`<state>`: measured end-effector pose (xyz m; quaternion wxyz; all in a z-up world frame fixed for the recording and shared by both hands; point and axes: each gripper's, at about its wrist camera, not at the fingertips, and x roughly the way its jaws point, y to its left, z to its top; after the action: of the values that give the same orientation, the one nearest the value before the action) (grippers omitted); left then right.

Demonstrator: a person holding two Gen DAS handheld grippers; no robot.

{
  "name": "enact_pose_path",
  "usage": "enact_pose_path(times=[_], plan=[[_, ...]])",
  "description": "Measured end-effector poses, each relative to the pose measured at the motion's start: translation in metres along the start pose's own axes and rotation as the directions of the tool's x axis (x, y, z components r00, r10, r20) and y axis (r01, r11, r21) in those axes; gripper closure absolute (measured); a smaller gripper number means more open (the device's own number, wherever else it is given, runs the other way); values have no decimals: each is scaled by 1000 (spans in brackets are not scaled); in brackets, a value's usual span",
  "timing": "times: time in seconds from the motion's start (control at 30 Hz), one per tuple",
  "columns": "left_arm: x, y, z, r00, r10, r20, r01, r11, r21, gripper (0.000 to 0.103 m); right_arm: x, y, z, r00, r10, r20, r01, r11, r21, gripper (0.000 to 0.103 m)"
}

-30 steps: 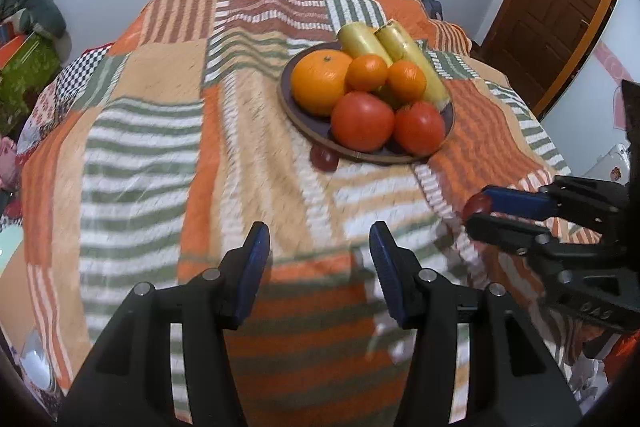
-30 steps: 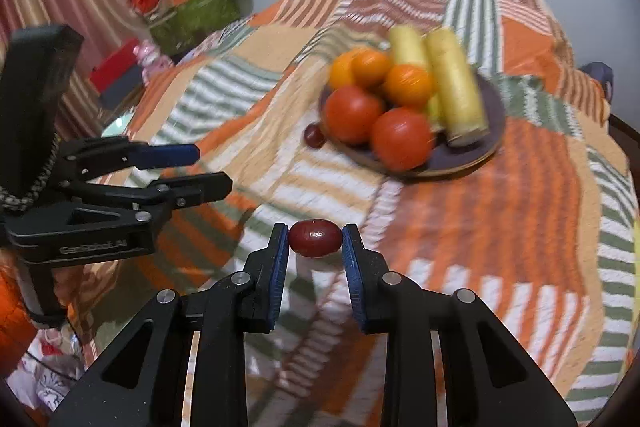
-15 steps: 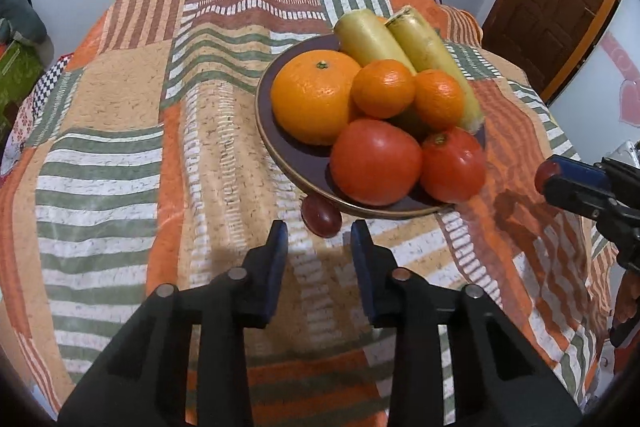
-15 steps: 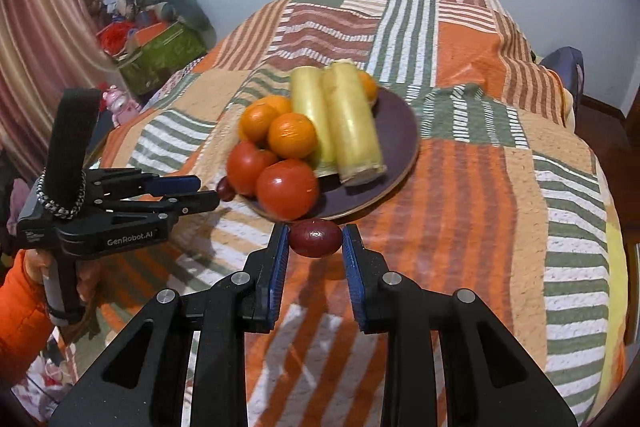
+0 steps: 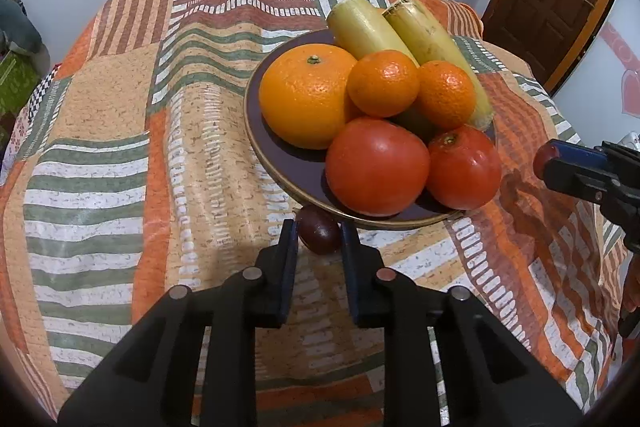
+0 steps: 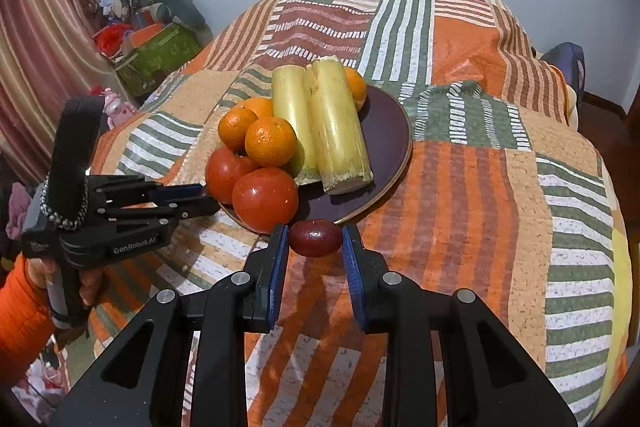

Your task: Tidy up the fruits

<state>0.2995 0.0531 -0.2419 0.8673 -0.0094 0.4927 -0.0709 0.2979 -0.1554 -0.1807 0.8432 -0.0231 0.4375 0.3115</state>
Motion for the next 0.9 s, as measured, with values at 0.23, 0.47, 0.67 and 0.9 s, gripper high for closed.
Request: enact_pose_path(times=[0.23, 0.47, 0.67, 0.9], plan=[[-19, 4, -1, 1000, -15, 25, 15, 1000, -18, 83, 2, 2, 6, 1000, 4, 9, -4, 1000, -6, 78], [-34, 8, 16, 997, -5, 78, 7, 1000, -18, 83, 14, 2, 13, 1000, -10, -1, 10, 1000, -15, 78], [-21, 15, 27, 997, -7, 74, 10, 999, -38, 82, 27, -5, 16, 999, -23, -23, 23, 1000, -6, 78], [-8, 18, 31, 998, 12, 65, -8, 998, -56, 82, 36, -7, 13, 999, -21, -47, 20, 1000, -12, 78]])
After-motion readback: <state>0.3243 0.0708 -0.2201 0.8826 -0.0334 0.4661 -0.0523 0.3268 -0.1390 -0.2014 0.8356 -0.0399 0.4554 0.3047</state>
